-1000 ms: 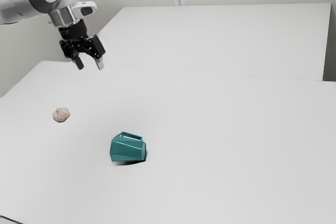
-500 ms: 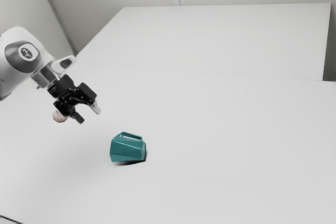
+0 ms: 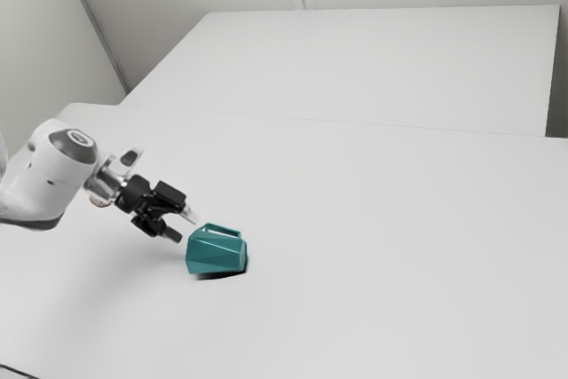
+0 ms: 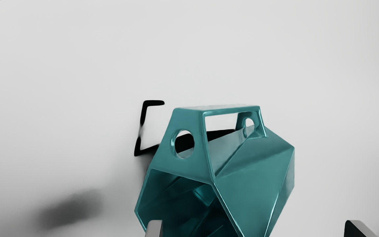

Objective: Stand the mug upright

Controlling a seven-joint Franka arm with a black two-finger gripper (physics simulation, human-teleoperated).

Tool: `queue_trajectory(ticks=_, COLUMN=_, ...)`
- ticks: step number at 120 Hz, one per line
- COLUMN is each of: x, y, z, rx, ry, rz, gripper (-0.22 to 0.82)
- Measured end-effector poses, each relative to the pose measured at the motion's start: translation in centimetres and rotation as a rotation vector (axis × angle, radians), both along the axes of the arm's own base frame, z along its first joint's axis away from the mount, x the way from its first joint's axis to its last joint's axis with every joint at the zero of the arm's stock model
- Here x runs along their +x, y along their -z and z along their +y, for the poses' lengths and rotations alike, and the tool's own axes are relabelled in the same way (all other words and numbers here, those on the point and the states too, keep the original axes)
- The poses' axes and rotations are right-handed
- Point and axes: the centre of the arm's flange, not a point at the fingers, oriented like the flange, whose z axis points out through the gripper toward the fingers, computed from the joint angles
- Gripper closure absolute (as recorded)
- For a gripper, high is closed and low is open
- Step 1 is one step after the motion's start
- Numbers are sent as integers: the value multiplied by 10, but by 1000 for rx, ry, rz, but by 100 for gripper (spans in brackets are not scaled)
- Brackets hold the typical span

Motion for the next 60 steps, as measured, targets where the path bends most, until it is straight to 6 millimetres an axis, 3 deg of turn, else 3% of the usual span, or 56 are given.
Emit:
queue_trajectory(ticks=28, x=-7, y=16, z=-17, rx=-83, ry=63, rz=-63, gripper=0)
queue_trajectory(ticks=60, x=-8, y=19, z=-32, rx=-142, ry=139, rz=-122, gripper=2)
